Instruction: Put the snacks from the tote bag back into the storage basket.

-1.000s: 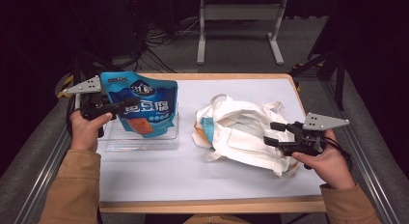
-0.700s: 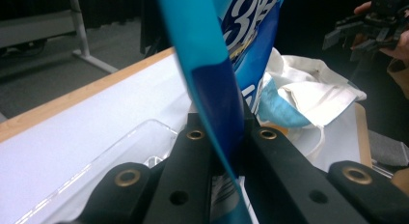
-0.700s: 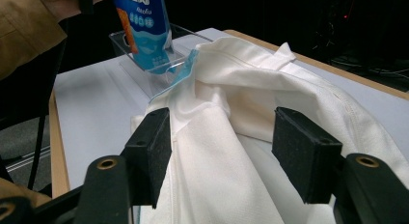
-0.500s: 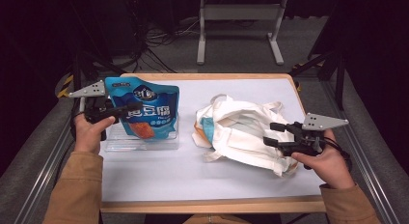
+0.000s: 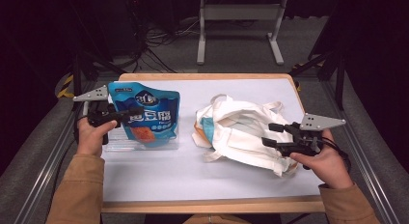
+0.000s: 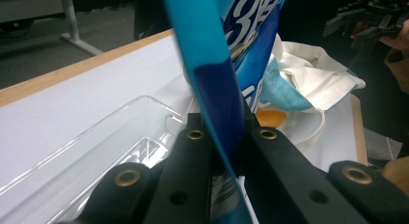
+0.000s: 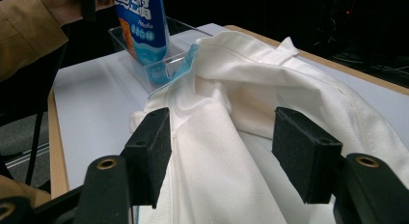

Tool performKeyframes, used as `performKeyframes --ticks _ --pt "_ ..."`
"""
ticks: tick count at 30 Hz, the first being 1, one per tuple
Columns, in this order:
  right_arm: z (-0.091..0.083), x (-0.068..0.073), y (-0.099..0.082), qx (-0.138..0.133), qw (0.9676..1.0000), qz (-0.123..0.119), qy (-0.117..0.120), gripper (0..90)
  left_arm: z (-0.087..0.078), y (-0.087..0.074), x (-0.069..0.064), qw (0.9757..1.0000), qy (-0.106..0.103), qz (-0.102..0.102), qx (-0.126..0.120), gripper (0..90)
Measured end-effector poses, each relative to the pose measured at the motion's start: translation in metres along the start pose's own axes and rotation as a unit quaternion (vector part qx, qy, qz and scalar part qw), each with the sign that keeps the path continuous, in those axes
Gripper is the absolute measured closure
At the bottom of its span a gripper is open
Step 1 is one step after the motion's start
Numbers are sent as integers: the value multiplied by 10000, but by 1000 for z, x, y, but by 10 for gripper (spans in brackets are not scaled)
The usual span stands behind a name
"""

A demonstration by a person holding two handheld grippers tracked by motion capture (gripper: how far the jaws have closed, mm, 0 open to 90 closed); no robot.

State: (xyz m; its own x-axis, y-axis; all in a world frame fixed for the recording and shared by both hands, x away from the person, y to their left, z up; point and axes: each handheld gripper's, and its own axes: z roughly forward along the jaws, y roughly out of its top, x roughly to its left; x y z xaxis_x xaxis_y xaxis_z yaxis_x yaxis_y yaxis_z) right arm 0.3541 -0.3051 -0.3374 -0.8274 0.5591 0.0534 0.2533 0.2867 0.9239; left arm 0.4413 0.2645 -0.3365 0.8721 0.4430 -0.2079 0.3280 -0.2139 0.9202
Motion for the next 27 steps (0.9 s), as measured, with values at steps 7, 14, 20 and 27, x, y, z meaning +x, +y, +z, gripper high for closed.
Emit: performKeyframes --ticks 7,14,20,27 --pt "1 0 0 13 10000 3 -1 395 4 -5 2 10000 -5 -35 71 893" --pt "2 0 -1 23 10000 9 -10 391 1 -13 6 9997 -24 -229 -7 884" --pt "3 0 -1 44 10000 2 3 388 -1 -15 6 9996 18 -280 -38 866" --pt "3 0 -1 52 10000 -5 -15 386 -5 -19 10 9990 125 -416 -106 825"
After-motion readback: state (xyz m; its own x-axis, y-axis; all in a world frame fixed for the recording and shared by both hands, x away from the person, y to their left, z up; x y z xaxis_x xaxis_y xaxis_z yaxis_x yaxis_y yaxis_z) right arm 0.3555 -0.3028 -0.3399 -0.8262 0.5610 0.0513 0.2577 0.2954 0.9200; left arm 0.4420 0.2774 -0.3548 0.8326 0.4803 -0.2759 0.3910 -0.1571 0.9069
